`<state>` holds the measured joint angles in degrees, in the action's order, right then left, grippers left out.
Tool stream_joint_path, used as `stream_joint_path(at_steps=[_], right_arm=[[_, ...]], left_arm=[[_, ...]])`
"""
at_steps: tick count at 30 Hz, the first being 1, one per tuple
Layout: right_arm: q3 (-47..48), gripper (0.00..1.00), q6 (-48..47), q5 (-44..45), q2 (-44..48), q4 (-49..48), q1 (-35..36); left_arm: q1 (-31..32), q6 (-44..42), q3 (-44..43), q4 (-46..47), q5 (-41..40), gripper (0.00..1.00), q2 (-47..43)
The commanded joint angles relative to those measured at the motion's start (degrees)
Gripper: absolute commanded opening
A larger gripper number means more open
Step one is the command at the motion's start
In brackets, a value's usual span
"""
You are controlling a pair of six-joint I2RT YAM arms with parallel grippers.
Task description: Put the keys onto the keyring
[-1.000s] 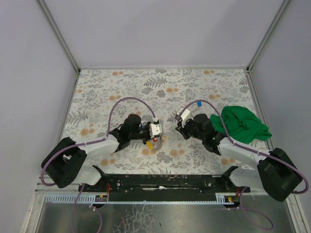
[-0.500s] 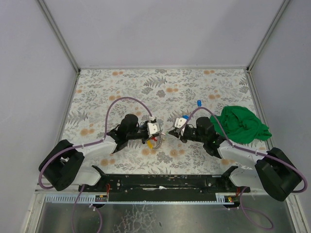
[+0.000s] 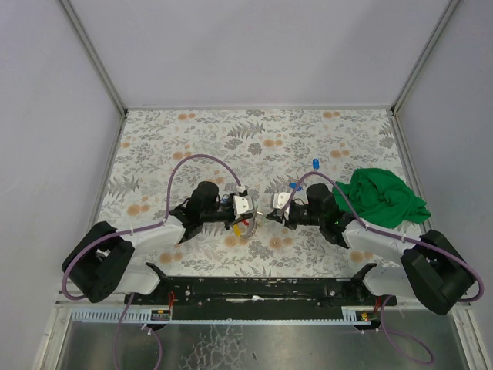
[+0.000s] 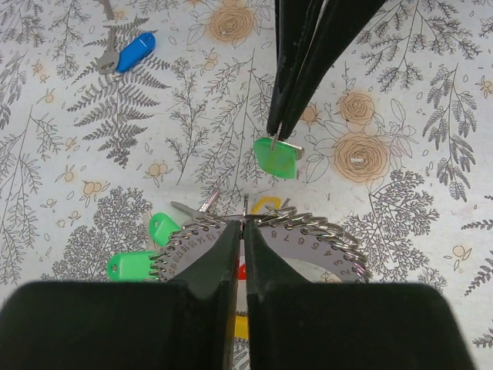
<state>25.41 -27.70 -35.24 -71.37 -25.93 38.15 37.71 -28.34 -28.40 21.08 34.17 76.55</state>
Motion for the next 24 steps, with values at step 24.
stream_joint_path(at_steps=[24], right_arm=[[34.41,0.00,23.96,25.06,-11.14,53.82,0.70]], left_arm=[[-0.50,0.71,-0.78,3.98,-0.23,0.00,0.37]])
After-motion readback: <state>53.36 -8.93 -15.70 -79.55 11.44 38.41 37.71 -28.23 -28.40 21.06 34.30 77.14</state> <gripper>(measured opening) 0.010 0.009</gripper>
